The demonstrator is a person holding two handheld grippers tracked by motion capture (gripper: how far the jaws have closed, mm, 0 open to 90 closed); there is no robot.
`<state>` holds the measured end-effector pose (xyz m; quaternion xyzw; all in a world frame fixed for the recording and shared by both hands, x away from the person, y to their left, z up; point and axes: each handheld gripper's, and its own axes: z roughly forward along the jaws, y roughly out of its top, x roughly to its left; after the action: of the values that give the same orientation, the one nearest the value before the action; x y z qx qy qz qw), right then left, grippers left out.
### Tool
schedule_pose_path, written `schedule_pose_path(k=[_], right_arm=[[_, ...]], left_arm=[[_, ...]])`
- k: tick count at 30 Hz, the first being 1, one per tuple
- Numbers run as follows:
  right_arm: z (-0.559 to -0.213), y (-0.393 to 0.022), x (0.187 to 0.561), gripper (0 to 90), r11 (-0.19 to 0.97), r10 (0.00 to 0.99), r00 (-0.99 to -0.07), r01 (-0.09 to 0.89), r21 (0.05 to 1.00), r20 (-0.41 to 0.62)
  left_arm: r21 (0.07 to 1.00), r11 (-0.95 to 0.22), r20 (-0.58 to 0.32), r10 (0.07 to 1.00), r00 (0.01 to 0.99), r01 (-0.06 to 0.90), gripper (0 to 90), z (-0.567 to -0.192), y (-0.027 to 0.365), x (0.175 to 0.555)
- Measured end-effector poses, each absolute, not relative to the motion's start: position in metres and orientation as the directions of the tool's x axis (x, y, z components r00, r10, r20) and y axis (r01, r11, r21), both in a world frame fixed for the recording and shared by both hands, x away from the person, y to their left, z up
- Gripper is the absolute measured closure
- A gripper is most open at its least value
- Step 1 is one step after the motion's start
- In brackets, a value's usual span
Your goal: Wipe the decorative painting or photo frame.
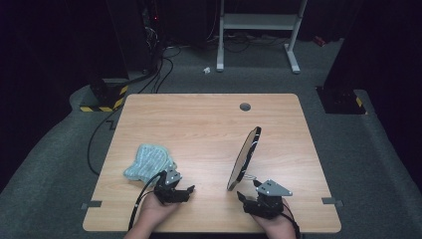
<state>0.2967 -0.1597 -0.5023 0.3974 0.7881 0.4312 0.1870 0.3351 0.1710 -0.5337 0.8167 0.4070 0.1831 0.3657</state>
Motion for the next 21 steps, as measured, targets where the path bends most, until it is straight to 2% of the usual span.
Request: schedule_pose_path(k=[7, 13, 21], right_arm=[[-0.495, -0.138, 0.295, 18.3, 0.285, 0.775, -0.629, 0.436, 0.853, 0.062], [-0.492, -0.124, 0.300, 19.9, 0.298, 0.785, -0.619, 0.402, 0.866, 0.018], [-0.496, -0.129, 0.306, 24.1, 0.285, 0.800, -0.599, 0.425, 0.859, 0.030]], left_arm=[[0.747, -0.403, 0.003, 0.798, 0.603, 0.530, 24.3, -0.534, 0.171, 0.335], [0.747, -0.401, 0.001, 0.799, 0.602, 0.530, 24.7, -0.534, 0.171, 0.335], [0.748, -0.401, 0.002, 0.798, 0.603, 0.529, 24.9, -0.534, 0.171, 0.335]])
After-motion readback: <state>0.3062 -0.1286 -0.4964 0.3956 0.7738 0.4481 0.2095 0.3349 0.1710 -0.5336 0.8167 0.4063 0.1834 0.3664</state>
